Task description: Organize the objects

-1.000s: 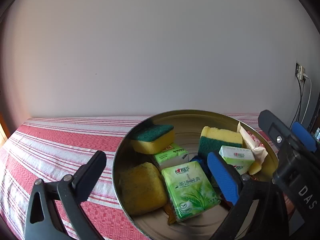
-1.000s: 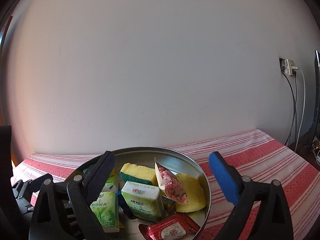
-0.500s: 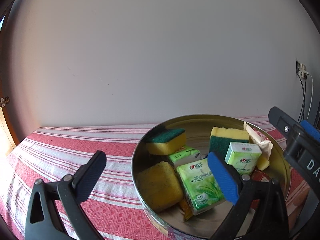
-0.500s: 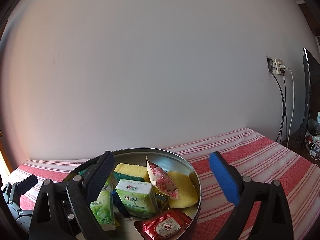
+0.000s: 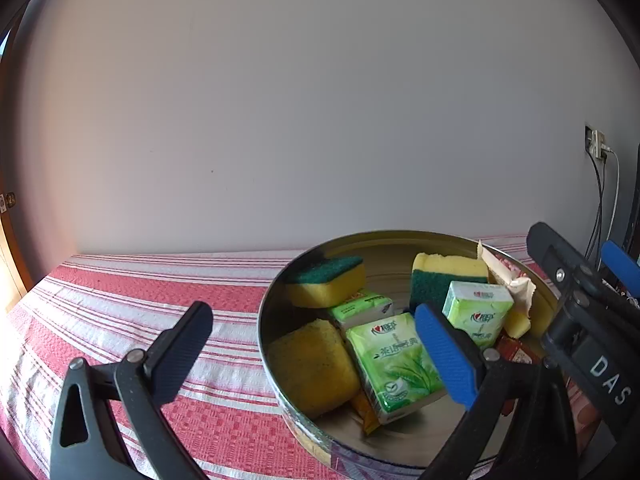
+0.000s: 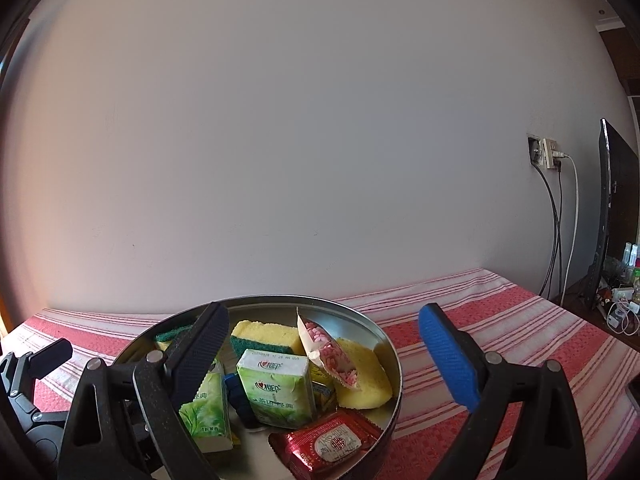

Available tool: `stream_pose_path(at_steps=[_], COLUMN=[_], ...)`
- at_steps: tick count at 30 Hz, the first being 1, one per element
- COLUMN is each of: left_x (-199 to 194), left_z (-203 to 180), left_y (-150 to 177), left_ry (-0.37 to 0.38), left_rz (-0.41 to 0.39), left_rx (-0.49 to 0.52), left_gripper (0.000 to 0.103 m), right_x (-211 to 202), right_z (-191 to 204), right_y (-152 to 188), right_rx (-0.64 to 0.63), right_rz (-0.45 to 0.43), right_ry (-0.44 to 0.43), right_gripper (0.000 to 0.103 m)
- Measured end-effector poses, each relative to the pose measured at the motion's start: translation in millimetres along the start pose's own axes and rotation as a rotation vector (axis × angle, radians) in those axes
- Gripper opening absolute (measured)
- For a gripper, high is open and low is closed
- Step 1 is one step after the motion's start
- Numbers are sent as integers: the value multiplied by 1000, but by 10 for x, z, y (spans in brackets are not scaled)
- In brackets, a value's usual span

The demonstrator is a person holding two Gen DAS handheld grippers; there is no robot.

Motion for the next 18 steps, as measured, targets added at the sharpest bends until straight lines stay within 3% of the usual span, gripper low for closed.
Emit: stream_pose_path(at_steps=[18], left_x=[-431], left_z=[31], left_y=[-15], left_ry=[18], left_rz=[-74], left_rx=[-12], left_gripper=[102], right_x=[-259], right_z=[22], right_y=[-14], right_rx=[-50], right_rz=[-71], right_ry=[28], right_gripper=[98])
Point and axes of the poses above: each gripper's, at about its wrist camera, not at the fingertips, and x roughly the way its jaws point, z to its left, y to its underside, the point moved 9 cm from there along x, roughly the way its jaws point, and after that the axes turned 1 degree about x, right-handed, at the moved point
